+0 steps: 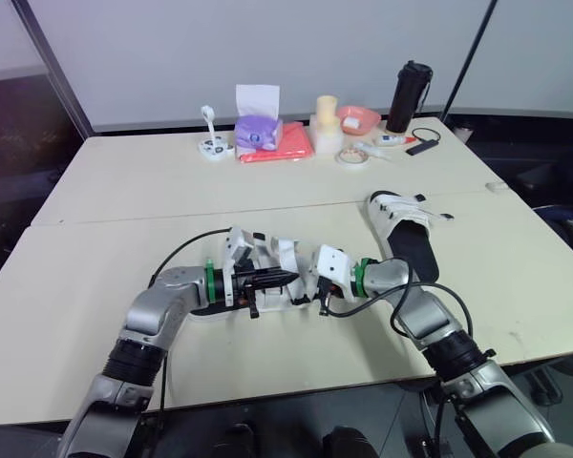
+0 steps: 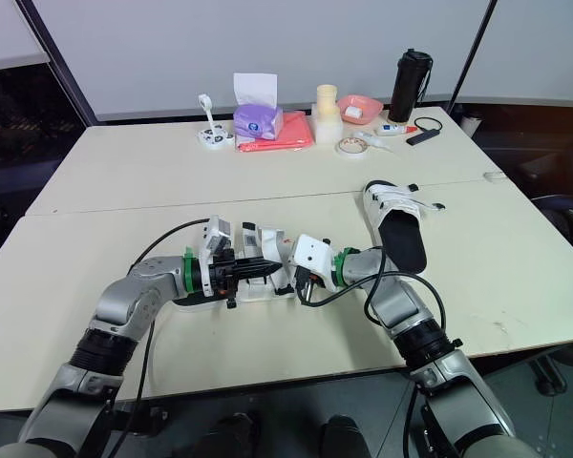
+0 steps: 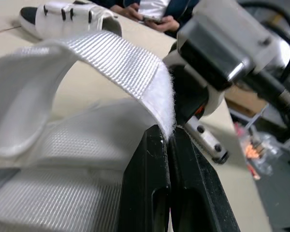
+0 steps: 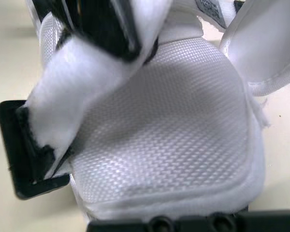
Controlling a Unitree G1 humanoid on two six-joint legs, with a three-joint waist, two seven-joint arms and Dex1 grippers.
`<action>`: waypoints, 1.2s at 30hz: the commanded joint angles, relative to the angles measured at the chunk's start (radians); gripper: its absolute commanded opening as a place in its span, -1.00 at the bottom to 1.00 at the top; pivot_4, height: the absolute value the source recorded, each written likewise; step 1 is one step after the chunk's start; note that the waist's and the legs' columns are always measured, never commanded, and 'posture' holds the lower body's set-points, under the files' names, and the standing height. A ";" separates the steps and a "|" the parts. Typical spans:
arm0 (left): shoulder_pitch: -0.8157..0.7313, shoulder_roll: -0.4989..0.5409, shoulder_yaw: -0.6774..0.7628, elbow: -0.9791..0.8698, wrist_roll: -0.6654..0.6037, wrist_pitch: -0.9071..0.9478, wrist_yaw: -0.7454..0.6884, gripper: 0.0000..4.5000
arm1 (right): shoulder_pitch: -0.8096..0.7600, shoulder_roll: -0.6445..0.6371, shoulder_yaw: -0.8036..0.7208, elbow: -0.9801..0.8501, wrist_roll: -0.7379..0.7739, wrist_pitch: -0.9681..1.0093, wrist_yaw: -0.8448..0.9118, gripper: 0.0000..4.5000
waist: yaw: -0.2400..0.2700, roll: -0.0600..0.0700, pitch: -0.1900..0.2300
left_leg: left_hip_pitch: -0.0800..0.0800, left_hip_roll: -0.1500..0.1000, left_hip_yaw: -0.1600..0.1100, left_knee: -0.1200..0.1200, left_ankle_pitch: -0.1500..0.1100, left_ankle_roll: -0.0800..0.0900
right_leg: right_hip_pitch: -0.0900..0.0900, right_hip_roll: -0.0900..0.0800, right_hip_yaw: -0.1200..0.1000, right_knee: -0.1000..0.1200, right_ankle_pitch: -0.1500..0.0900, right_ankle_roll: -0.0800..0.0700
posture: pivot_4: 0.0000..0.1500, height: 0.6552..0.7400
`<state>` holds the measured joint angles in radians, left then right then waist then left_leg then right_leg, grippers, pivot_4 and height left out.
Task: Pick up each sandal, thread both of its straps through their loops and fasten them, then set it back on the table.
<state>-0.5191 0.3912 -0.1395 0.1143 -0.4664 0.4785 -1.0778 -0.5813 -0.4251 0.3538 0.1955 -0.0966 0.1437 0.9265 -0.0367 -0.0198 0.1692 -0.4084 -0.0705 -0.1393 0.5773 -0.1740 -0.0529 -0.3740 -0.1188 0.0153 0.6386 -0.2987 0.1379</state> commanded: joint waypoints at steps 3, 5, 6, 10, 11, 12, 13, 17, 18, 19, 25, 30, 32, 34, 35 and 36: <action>-0.016 0.019 -0.032 0.018 0.057 -0.088 -0.059 -0.98 | 0.029 -0.013 0.028 0.027 -0.029 0.027 0.006 -1.00 | -0.001 0.000 0.000 | 0.000 0.000 0.000 0.000 0.000 0.000 | 0.000 0.000 0.000 0.000 0.000 0.000 | 1.00 1.00; -0.019 0.019 -0.039 0.011 0.065 -0.110 -0.077 -0.98 | 0.029 -0.012 0.029 0.026 -0.029 0.028 0.005 -1.00 | -0.001 0.000 0.000 | 0.000 0.000 0.000 0.000 0.000 0.000 | 0.000 0.000 0.000 -0.001 0.000 0.000 | 1.00 1.00; -0.019 0.019 -0.041 0.008 0.067 -0.117 -0.083 -0.98 | 0.029 -0.011 0.030 0.026 -0.030 0.029 0.005 -1.00 | 0.000 0.000 0.000 | 0.000 0.000 0.000 0.000 0.000 0.000 | 0.000 0.000 0.000 -0.001 0.000 0.000 | 1.00 1.00; -0.019 0.023 -0.056 -0.018 0.081 -0.155 -0.110 -0.98 | 0.032 -0.010 0.030 0.024 -0.029 0.030 0.005 -1.00 | -0.001 0.000 0.000 | 0.000 0.000 0.000 -0.001 0.000 0.000 | 0.000 0.000 0.000 -0.001 0.000 0.000 | 1.00 1.00; -0.018 0.023 -0.062 -0.020 0.091 -0.173 -0.116 -0.98 | 0.033 -0.010 0.030 0.024 -0.029 0.030 0.004 -1.00 | -0.001 0.000 0.000 | 0.000 0.000 0.000 -0.001 0.000 0.000 | 0.000 0.000 0.000 -0.001 0.000 0.000 | 1.00 1.00; -0.019 0.023 -0.067 -0.022 0.097 -0.188 -0.119 -0.98 | 0.033 -0.009 0.031 0.024 -0.029 0.030 0.004 -1.00 | 0.000 0.000 0.000 | 0.000 0.000 0.000 -0.001 0.000 0.000 | 0.000 0.000 0.000 -0.001 0.000 0.000 | 1.00 1.00; -0.019 0.022 -0.070 -0.023 0.105 -0.202 -0.120 -0.98 | 0.033 -0.008 0.031 0.024 -0.029 0.030 0.003 -1.00 | 0.000 0.000 0.000 | 0.000 0.000 0.000 -0.001 0.000 0.000 | 0.000 0.000 0.000 -0.001 0.000 0.000 | 1.00 1.00; -0.024 0.017 -0.087 -0.010 0.153 -0.288 -0.121 -0.98 | 0.033 -0.007 0.031 0.024 -0.030 0.030 0.002 -1.00 | 0.000 0.000 0.000 | 0.000 0.000 0.000 -0.001 0.000 0.000 | 0.000 0.000 0.000 -0.001 0.000 0.000 | 1.00 1.00; -0.026 0.016 -0.090 -0.004 0.167 -0.312 -0.121 -0.98 | 0.033 -0.006 0.032 0.025 -0.030 0.029 0.002 -1.00 | 0.000 0.000 0.000 | 0.000 0.000 0.000 -0.001 0.000 0.000 | 0.000 0.000 0.000 -0.001 0.000 0.000 | 1.00 1.00; -0.027 0.016 -0.095 0.003 0.180 -0.336 -0.122 -0.98 | 0.033 -0.005 0.032 0.025 -0.030 0.029 0.001 -1.00 | 0.000 0.000 0.000 | 0.000 0.000 0.000 -0.001 0.000 0.000 | 0.000 0.000 0.000 -0.001 0.000 0.000 | 1.00 1.00; -0.050 0.010 -0.103 0.075 0.250 -0.452 -0.109 -0.98 | 0.032 -0.002 0.034 0.027 -0.031 0.028 -0.001 -1.00 | 0.000 0.000 0.000 | 0.000 0.000 0.000 -0.001 0.000 0.000 | 0.000 0.000 0.000 -0.001 0.000 0.000 | 1.00 1.00; -0.076 0.014 -0.113 0.134 0.285 -0.526 -0.131 -0.98 | 0.031 -0.001 0.035 0.031 -0.031 0.025 -0.004 -1.00 | 0.001 0.000 0.000 | 0.000 0.000 0.000 0.000 0.000 0.000 | 0.001 0.000 0.000 -0.001 0.000 0.000 | 1.00 1.00; -0.080 0.016 -0.121 0.137 0.283 -0.528 -0.149 -0.98 | 0.032 -0.002 0.035 0.032 -0.032 0.024 -0.004 -1.00 | 0.000 0.000 0.000 | 0.000 0.000 0.000 0.000 0.000 0.000 | 0.001 0.000 0.000 -0.001 0.000 0.000 | 1.00 1.00; -0.073 0.026 -0.134 0.123 0.281 -0.513 -0.177 -0.98 | 0.032 -0.002 0.035 0.031 -0.032 0.024 -0.004 -1.00 | 0.000 0.000 0.000 | 0.000 0.000 0.000 0.000 0.000 0.000 | 0.001 0.000 0.000 -0.001 0.000 0.000 | 1.00 1.00; -0.067 0.030 -0.141 0.114 0.282 -0.511 -0.188 -0.98 | 0.033 -0.002 0.035 0.030 -0.032 0.024 -0.004 -1.00 | -0.001 0.000 0.000 | 0.000 0.000 0.000 0.000 0.000 0.000 | 0.001 0.000 0.000 -0.001 0.000 0.000 | 1.00 1.00; -0.061 0.036 -0.150 0.104 0.282 -0.509 -0.202 -0.98 | 0.034 -0.003 0.036 0.028 -0.032 0.025 -0.004 -1.00 | -0.002 0.000 0.000 | 0.000 0.000 0.000 0.000 0.000 0.000 | 0.001 0.000 0.000 -0.001 0.000 0.000 | 1.00 1.00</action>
<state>-0.5904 0.4131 -0.2636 0.2468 -0.1916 -0.0319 -1.2480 -0.5774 -0.4224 0.3553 0.1925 -0.0968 0.1449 0.9178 -0.0383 -0.0196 0.1691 -0.4084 -0.0705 -0.1393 0.5768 -0.1740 -0.0526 -0.3735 -0.1185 0.0149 0.6375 -0.2985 0.1382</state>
